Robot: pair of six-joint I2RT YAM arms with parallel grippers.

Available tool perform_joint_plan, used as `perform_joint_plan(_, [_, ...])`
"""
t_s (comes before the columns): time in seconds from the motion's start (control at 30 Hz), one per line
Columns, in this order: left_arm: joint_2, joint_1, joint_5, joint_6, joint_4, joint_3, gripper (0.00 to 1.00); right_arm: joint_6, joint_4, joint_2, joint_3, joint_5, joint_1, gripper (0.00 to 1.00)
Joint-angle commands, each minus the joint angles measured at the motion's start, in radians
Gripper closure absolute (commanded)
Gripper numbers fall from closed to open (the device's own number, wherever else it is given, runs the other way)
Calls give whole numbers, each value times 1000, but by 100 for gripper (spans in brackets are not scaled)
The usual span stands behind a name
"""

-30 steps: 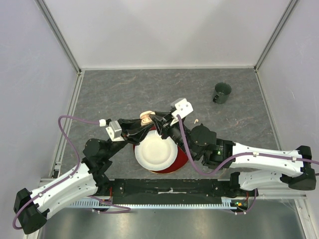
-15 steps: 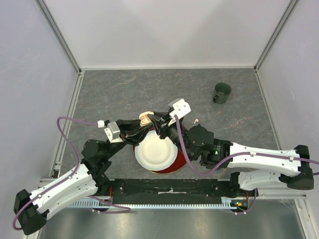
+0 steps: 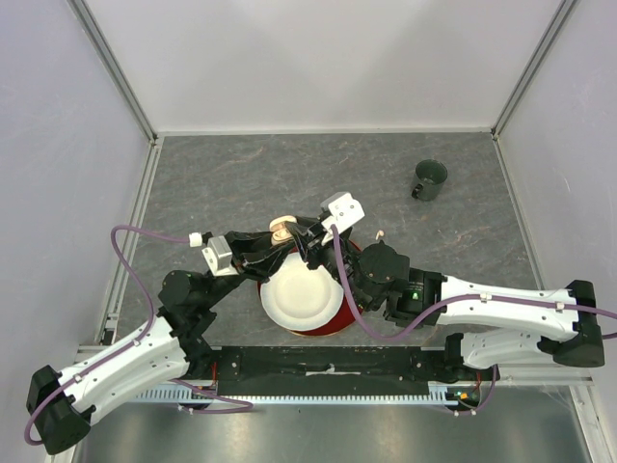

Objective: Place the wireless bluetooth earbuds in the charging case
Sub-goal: Place the earbud in the charging case.

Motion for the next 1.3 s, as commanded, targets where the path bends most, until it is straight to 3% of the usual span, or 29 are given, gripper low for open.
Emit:
perform_joint_plan(0.0, [-5, -3, -9, -24, 82, 12, 98, -12, -11, 5, -9, -1, 4, 100])
perform_joint_plan(0.8, [-20, -3, -66, -14, 95, 9, 98, 23, -124, -14, -14, -110, 7, 100])
perform_joint_plan(1.27, [-3, -3, -115, -22, 101, 15, 98, -7, -127, -18, -37, -72, 22, 100])
